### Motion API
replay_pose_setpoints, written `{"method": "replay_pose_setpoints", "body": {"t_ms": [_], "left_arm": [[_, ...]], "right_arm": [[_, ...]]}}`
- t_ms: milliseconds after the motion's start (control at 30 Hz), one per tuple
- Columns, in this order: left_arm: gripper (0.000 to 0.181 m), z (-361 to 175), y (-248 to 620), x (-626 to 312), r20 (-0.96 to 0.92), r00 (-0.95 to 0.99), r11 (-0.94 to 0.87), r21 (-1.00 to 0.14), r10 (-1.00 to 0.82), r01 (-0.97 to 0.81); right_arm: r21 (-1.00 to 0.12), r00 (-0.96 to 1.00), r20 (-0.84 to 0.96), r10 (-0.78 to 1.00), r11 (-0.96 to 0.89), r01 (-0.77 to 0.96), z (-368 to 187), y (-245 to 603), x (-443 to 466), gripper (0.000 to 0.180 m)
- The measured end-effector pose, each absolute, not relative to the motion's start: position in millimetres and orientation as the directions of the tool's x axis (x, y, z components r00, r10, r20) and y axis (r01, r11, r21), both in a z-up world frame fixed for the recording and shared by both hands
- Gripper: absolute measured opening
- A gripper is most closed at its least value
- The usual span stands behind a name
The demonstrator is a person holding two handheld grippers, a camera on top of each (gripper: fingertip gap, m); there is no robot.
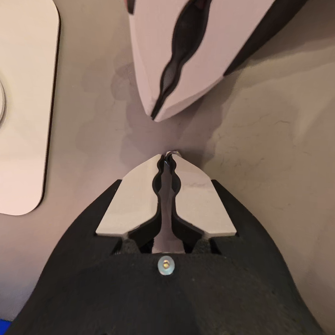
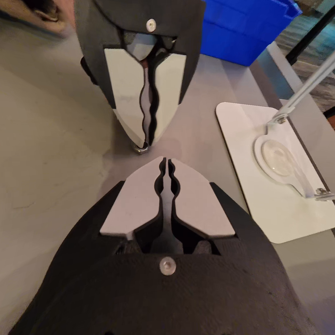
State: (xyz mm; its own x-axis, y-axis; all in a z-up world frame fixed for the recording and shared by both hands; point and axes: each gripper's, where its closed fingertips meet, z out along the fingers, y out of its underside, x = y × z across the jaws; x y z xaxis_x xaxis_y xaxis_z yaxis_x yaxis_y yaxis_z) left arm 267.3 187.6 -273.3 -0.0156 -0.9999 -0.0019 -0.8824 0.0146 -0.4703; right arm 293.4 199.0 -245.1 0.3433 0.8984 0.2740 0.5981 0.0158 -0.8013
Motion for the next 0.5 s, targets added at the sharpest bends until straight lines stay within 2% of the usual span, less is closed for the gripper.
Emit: {"method": "replay_pose_setpoints", "body": {"t_ms": [33, 67, 200, 500], "left_arm": [[0.010, -273.0, 188.5, 267.9, 0.006, -0.006, 0.002, -0.479, -1.000, -0.878], [0.019, -272.0, 188.8, 269.3, 0.020, 0.001, -0.011, -0.493, -1.000, -0.870], [0.028, -266.7, 191.5, 268.2, 0.039, 0.017, -0.035, -0.518, -0.999, -0.855], [0.036, -242.7, 195.9, 232.4, 0.022, 0.024, -0.032, -0.545, -0.999, -0.838]], "right_arm": [[-0.790, 0.327, 0.278, 0.903, 0.022, 0.612, -247.9, 196.9, 292.3, 0.003], [-0.780, 0.311, 0.287, 0.906, 0.033, 0.625, -250.0, 195.1, 291.1, 0.005], [-0.760, 0.277, 0.300, 0.913, 0.053, 0.648, -254.0, 191.0, 289.3, 0.004], [-0.762, 0.280, 0.292, 0.914, 0.046, 0.646, -254.1, 191.4, 290.2, 0.000]]}}
